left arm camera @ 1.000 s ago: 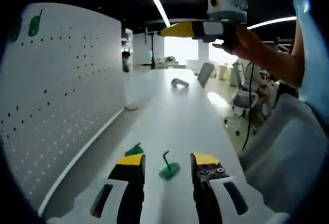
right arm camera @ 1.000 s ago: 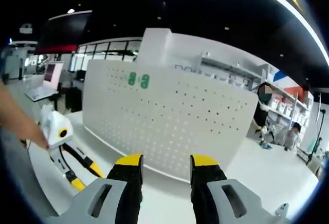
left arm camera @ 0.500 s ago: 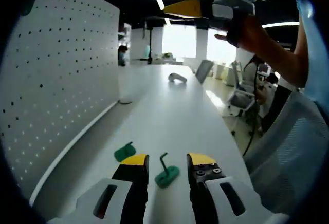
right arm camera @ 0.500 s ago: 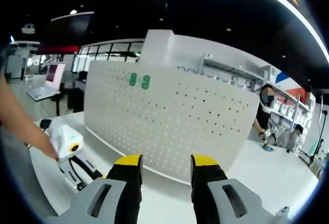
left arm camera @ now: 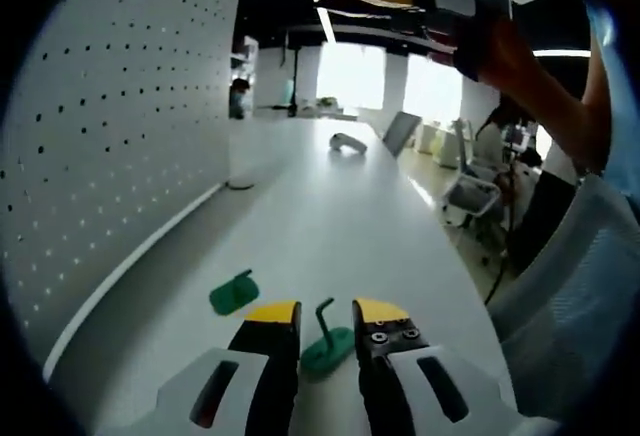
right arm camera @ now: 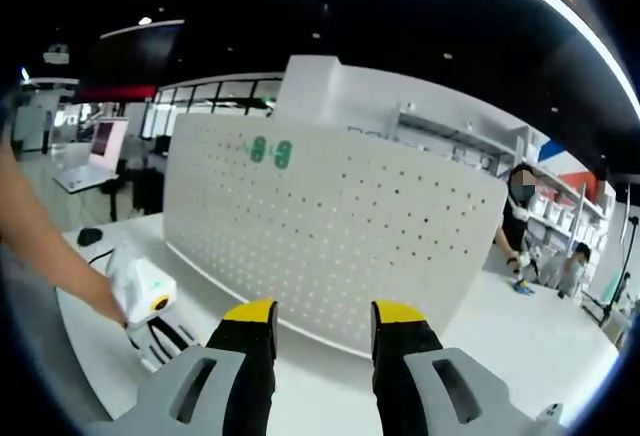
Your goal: Insert the hook assembly into the mounting plate slot until the hook locks in place.
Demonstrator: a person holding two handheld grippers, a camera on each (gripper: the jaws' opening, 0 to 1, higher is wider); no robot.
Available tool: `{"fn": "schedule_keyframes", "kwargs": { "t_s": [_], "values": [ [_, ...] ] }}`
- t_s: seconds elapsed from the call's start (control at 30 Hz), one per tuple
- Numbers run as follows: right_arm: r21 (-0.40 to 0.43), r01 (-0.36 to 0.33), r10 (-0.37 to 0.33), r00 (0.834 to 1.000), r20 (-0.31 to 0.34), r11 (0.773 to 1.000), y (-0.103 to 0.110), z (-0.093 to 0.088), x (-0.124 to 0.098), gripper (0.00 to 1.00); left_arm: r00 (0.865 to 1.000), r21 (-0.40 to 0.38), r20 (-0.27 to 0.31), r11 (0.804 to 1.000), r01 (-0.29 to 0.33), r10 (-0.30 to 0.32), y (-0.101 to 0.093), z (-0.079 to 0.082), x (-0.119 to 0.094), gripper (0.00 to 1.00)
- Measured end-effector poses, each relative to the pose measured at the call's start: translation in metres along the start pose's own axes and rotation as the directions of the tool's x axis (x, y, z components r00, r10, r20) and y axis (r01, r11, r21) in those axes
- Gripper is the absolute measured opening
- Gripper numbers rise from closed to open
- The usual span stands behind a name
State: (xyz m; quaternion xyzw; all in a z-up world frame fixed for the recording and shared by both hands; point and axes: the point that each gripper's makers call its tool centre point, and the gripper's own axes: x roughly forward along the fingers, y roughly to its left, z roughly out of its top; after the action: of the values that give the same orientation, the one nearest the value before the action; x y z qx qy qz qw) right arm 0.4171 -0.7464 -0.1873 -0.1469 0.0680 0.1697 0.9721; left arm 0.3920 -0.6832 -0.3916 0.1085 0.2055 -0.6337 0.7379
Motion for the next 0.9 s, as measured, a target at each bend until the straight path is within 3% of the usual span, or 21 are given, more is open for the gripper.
{"fn": "schedule_keyframes", "kwargs": {
  "t_s": [0.6,0.9],
  "values": [
    [0.0,0.013,-0.013,1.0,-0.003,1.0,-0.002,-0.002,-0.004,0.37,0.998,0.019,-0.049,0.999,0.041,-0.04,-0.01,-0.011,0.002,0.05],
    [-0.002,-0.008,0.008,1.0,0.007,1.0,0.007,0.001,-0.001,0.37,0.996,0.048,-0.076,0.998,0.042,-0.039,-0.016,-0.012,-0.007,0.04]
  ]
}}
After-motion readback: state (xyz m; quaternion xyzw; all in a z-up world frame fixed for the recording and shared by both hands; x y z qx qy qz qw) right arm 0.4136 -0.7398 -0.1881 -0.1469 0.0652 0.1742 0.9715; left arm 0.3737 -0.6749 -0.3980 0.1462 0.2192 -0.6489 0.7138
